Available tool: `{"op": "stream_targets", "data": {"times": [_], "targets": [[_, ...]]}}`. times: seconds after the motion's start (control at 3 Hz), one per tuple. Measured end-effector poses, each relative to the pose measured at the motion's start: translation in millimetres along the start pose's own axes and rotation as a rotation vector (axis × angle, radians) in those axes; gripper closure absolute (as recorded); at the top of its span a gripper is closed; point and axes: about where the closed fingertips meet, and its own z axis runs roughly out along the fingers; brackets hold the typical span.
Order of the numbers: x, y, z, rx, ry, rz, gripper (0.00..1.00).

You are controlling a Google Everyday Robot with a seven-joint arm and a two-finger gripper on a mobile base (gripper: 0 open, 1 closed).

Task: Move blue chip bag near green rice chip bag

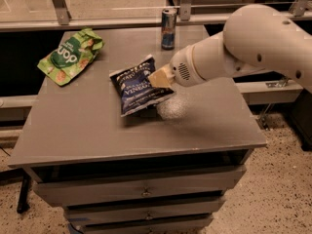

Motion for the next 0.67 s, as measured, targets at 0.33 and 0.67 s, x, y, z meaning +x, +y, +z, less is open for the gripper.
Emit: {"op": "stream_targets", "data": {"times": [0.33,0.67], "targets": [[-8,3,24,0.024,-0.044,0.019,1.0],[-38,-14,47,0.111,-0.129,0.028,1.0]]}}
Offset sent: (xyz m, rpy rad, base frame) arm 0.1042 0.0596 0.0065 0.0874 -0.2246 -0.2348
